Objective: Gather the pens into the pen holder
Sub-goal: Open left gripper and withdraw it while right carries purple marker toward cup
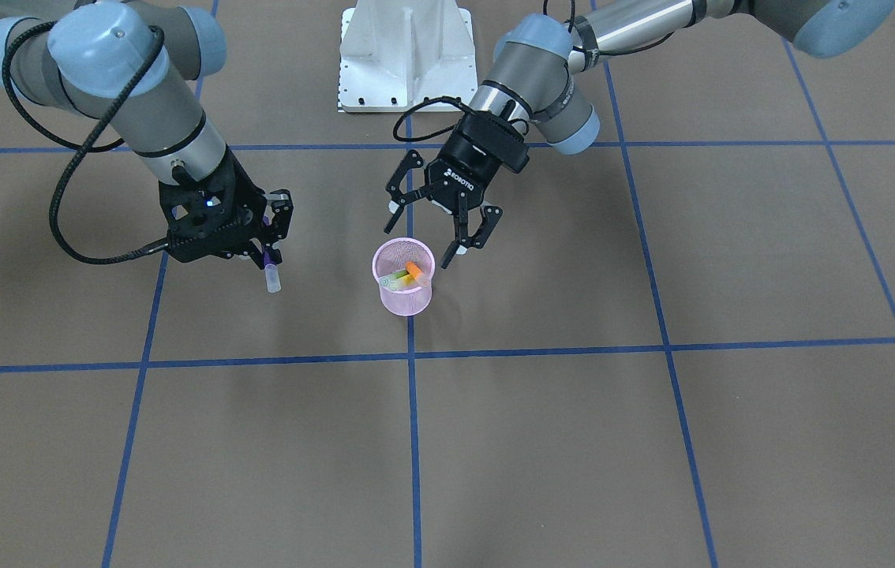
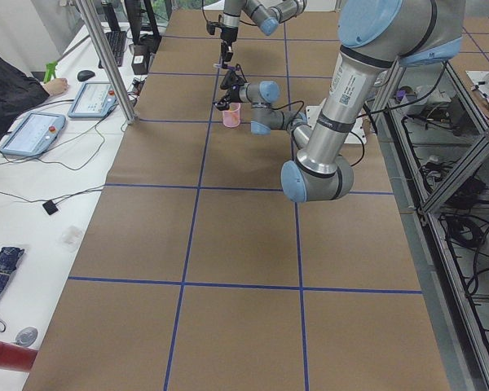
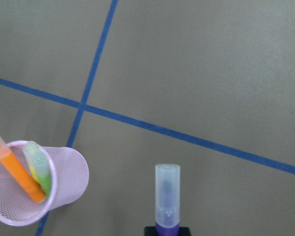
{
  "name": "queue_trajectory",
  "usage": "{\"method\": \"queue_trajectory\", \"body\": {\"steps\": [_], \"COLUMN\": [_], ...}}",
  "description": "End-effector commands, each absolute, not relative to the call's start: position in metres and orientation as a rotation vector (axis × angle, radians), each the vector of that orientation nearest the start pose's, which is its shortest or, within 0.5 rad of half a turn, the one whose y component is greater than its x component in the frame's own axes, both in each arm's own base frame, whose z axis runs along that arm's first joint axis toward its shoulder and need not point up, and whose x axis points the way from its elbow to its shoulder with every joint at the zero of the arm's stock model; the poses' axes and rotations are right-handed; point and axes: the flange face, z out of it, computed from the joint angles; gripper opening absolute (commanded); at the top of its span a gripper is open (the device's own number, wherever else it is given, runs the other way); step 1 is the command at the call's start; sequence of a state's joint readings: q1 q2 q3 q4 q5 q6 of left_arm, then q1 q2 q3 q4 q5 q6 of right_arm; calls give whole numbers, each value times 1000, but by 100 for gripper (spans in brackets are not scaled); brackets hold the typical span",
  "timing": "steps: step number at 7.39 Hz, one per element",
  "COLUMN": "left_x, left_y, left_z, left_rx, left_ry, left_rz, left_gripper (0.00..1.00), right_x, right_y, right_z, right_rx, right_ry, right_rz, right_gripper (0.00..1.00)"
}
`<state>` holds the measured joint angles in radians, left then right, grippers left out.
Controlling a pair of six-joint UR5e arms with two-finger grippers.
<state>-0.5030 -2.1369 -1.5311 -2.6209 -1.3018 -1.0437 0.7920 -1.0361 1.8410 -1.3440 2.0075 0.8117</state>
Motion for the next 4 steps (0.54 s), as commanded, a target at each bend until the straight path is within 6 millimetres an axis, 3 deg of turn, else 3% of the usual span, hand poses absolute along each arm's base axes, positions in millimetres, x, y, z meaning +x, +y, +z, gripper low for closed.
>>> {"method": "queue_trajectory", "body": {"steps": [1,3,4], "left_x": [407,295,267], "left_y": [-534,-594,-606], "left_z": [269,285,294], "left_rx": [644,384,334], "left_ry": [1153,1136,1092], "left_rz": [-83,-95,-74], "left_gripper": [99,99,99], "right_x": [-354,-361,-377], "right_y": [-509,-501,-489], "right_z": [184,171,166], "right_rx": [651,789,871], "right_ry": [-1042,-1075,-1081], "right_rz": [-151,-129,-104], "right_gripper": [0,0,0]}}
